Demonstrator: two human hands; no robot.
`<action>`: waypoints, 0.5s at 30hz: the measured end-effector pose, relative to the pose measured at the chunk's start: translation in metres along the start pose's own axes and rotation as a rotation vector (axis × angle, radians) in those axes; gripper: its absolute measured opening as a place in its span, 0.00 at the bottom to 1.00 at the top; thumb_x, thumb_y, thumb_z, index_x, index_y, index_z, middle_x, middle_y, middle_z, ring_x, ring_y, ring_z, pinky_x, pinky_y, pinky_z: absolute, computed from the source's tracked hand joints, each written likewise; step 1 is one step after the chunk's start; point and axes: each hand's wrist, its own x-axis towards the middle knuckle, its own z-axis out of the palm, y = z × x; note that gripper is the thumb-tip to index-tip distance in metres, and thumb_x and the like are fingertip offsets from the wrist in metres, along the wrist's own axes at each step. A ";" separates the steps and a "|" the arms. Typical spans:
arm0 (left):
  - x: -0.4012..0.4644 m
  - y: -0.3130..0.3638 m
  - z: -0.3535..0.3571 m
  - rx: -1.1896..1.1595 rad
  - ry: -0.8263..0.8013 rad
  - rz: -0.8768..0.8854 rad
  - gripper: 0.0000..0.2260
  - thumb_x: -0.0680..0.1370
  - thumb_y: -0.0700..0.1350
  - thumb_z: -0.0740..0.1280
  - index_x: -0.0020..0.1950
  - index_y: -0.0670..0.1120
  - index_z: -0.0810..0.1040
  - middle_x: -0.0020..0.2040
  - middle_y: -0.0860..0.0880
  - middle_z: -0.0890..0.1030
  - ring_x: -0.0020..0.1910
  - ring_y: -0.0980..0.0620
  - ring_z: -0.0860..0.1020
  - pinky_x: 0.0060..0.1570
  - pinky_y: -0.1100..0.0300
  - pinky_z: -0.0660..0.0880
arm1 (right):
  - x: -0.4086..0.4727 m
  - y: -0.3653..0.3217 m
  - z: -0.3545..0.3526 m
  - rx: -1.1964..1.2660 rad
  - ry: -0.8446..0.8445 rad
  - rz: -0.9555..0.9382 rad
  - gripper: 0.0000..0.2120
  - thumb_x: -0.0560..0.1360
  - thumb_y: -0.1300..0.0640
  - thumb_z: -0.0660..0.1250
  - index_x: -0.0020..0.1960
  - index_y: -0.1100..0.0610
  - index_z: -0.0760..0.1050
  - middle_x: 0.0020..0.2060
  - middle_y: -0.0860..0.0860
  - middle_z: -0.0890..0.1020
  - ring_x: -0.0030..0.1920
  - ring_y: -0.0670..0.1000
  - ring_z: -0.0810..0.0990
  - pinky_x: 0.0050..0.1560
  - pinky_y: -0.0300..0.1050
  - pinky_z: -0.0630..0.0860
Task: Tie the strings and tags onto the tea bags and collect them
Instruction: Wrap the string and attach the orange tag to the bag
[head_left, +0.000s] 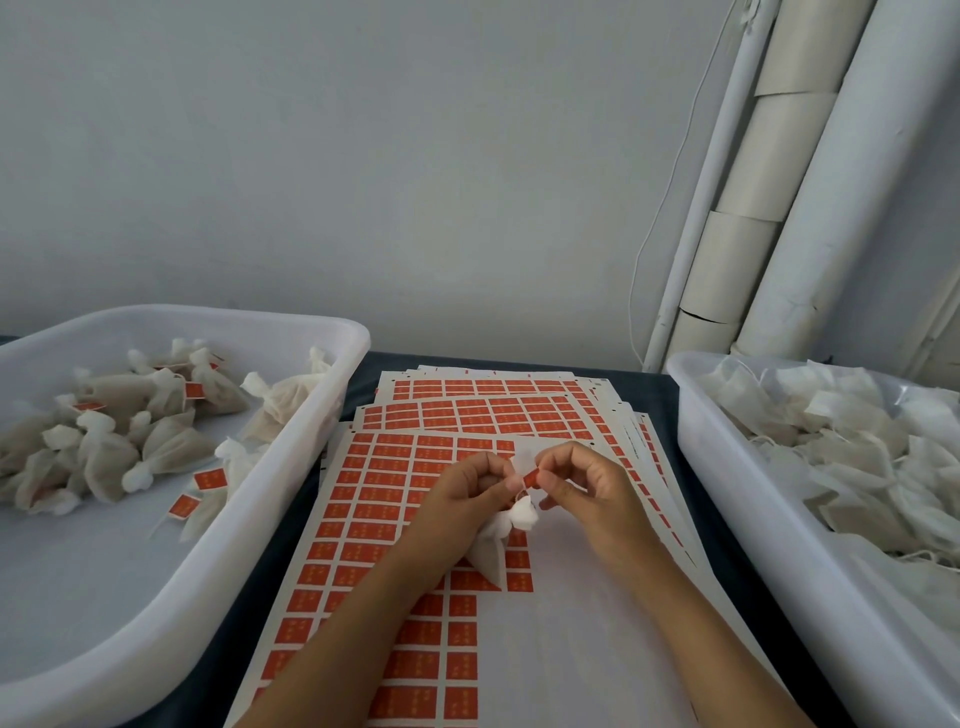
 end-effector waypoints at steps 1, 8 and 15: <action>0.000 0.000 0.000 -0.006 0.001 0.005 0.06 0.79 0.47 0.62 0.44 0.50 0.77 0.40 0.53 0.80 0.40 0.57 0.77 0.38 0.74 0.73 | 0.000 0.000 0.000 -0.007 -0.006 0.004 0.04 0.75 0.61 0.65 0.43 0.53 0.75 0.42 0.48 0.80 0.45 0.49 0.80 0.44 0.36 0.78; 0.000 -0.002 0.000 0.019 0.022 0.012 0.05 0.79 0.46 0.63 0.44 0.51 0.77 0.38 0.55 0.80 0.39 0.59 0.78 0.38 0.73 0.73 | -0.001 -0.003 0.000 0.006 -0.012 0.023 0.04 0.76 0.61 0.65 0.44 0.53 0.74 0.43 0.48 0.80 0.45 0.49 0.80 0.44 0.36 0.78; 0.002 -0.005 0.001 0.041 -0.006 0.028 0.05 0.78 0.44 0.65 0.42 0.50 0.77 0.34 0.59 0.79 0.35 0.64 0.77 0.34 0.77 0.71 | -0.001 -0.002 0.005 0.018 0.035 0.017 0.01 0.76 0.61 0.64 0.45 0.57 0.74 0.44 0.53 0.80 0.44 0.50 0.81 0.42 0.39 0.80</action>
